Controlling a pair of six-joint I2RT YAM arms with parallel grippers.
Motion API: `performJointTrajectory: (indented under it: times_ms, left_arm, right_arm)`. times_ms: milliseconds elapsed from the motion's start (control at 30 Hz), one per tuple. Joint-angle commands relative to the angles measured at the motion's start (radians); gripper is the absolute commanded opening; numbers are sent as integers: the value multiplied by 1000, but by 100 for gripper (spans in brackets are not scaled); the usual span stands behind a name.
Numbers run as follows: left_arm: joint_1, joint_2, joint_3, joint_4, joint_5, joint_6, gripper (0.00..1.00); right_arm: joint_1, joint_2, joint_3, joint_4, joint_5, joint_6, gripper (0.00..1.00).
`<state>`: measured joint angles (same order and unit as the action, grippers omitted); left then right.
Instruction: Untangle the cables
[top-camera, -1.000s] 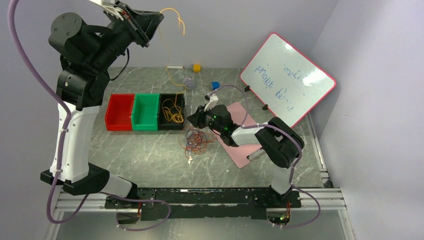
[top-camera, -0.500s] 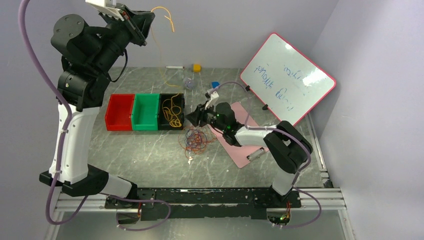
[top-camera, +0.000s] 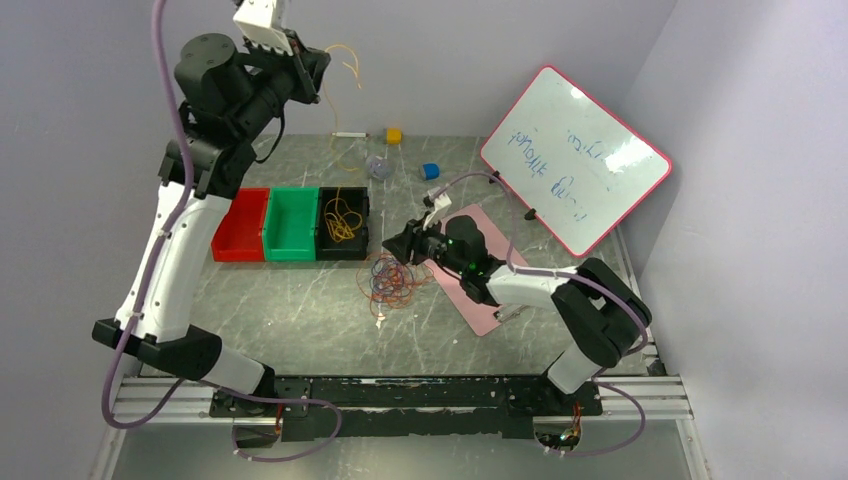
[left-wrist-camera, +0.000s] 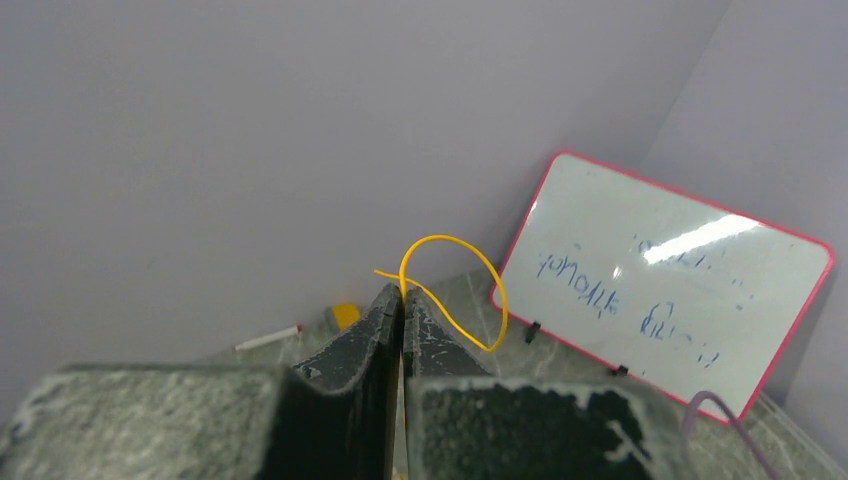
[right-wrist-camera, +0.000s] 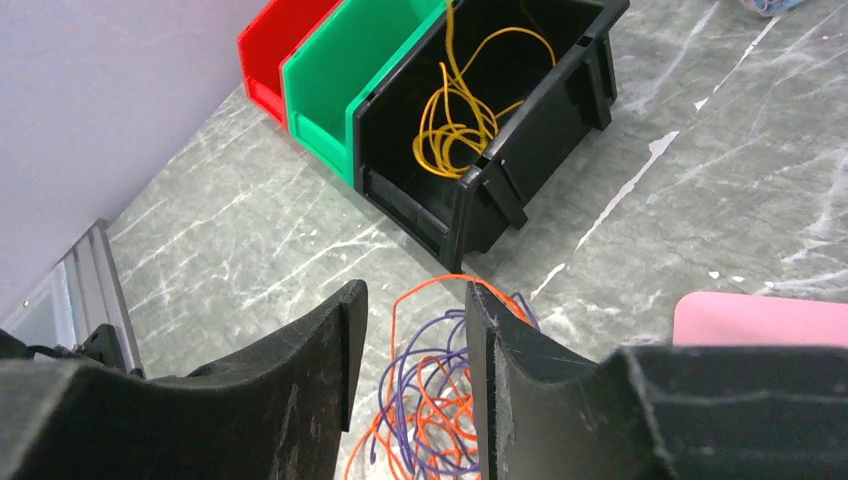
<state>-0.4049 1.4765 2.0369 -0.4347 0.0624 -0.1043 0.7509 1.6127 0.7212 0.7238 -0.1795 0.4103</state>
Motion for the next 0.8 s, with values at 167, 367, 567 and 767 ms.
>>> performJointTrajectory:
  times_ms: [167, 367, 567, 767]
  left_arm:
    - [0, -34, -232, 90, -87, -5, 7]
    - [8, -71, -372, 91, -119, -17, 7]
    - [19, -111, -433, 52, -209, 4, 7]
    - [41, -153, -468, 8, -293, 27, 7]
  right_arm:
    - [5, -106, -89, -37, 2, -35, 46]
    - [4, -148, -136, -53, 9, -38, 47]
    - [5, -155, -164, -53, -6, -28, 47]
    - [5, -160, -177, -58, -7, -24, 48]
